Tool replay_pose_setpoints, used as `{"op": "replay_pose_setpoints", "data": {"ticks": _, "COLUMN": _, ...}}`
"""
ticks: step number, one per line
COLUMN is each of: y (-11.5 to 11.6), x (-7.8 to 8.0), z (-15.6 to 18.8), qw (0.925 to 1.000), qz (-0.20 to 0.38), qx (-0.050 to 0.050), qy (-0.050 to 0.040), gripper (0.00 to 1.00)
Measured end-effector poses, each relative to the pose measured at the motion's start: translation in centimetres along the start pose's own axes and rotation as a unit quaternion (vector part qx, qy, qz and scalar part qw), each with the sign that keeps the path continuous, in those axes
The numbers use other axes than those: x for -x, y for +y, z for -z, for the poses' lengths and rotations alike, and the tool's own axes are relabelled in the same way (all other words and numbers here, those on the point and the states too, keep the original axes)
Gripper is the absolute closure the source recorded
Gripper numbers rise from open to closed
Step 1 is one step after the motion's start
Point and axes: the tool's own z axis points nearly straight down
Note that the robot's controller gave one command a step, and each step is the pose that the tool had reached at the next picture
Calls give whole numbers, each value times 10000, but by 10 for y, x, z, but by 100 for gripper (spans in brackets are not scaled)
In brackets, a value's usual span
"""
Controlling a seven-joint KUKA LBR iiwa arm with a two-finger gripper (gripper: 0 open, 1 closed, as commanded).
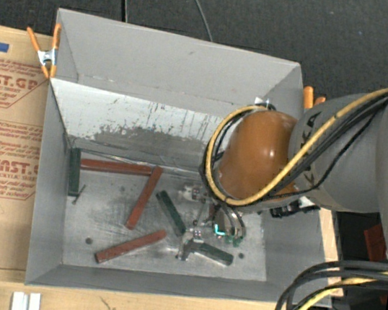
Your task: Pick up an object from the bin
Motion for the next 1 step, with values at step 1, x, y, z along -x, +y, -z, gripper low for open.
{"op": "replay_pose_setpoints", "data": {"ticks": 1, "y": 0, "x": 2, "z": 3, "qw": 10000, "qz": -3, "qx": 2, "qy": -33, "gripper": 0}}
